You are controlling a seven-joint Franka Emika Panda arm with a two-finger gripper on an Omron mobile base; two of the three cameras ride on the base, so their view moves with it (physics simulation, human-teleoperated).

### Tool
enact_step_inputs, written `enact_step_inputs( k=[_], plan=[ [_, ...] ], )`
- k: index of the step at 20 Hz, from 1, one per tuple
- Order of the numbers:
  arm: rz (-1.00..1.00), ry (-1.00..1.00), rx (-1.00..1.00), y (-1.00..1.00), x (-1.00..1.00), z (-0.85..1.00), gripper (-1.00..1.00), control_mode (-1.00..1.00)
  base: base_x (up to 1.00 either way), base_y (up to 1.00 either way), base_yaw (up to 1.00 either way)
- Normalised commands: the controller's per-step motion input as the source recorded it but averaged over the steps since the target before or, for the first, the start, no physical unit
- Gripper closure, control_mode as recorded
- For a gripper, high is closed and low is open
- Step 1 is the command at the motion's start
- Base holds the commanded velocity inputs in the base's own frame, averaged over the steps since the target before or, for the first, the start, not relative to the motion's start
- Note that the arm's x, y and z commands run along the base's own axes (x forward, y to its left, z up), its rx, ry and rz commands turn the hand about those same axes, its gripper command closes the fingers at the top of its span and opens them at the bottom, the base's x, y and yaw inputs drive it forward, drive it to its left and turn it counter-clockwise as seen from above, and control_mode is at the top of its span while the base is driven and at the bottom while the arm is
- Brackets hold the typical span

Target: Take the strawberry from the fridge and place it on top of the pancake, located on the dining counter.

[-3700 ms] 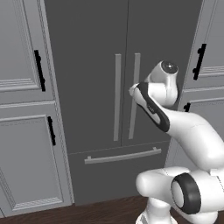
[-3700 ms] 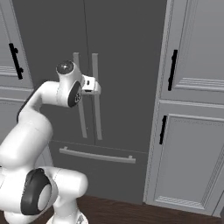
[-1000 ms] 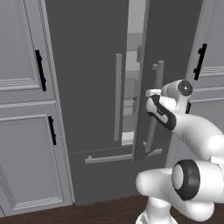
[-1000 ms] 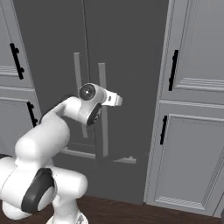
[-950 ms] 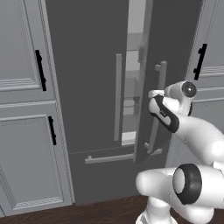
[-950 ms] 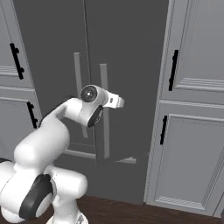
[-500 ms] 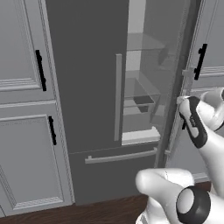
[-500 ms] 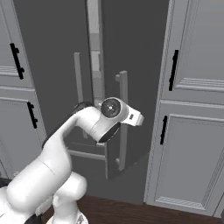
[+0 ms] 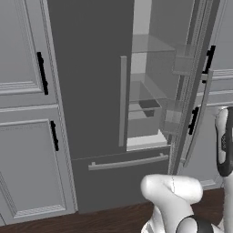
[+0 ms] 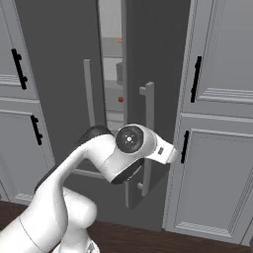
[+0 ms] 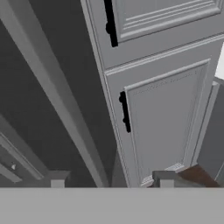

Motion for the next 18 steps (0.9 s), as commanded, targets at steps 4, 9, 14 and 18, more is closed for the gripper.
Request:
enact_step_inputs(
  k=[4,9,14,18],
  plan=[
    [-0.23,0.00,-0.33,0.78,-0.80,0.46,-1.00,-1.00,0.00,0.00,0.00],
    [-0.03,0.12,-0.70,1.00,-0.23,0.65,-1.00,-1.00,0.00,0.00,0.00],
    [0.02,0.47,-0.84,1.00,0.32,0.58,-1.00,-1.00,0.00,0.00,0.00],
    [0.00,0.77,-0.68,1.00,0.68,0.00,-1.00,-1.00,0.00,0.00,0.00]
  ],
)
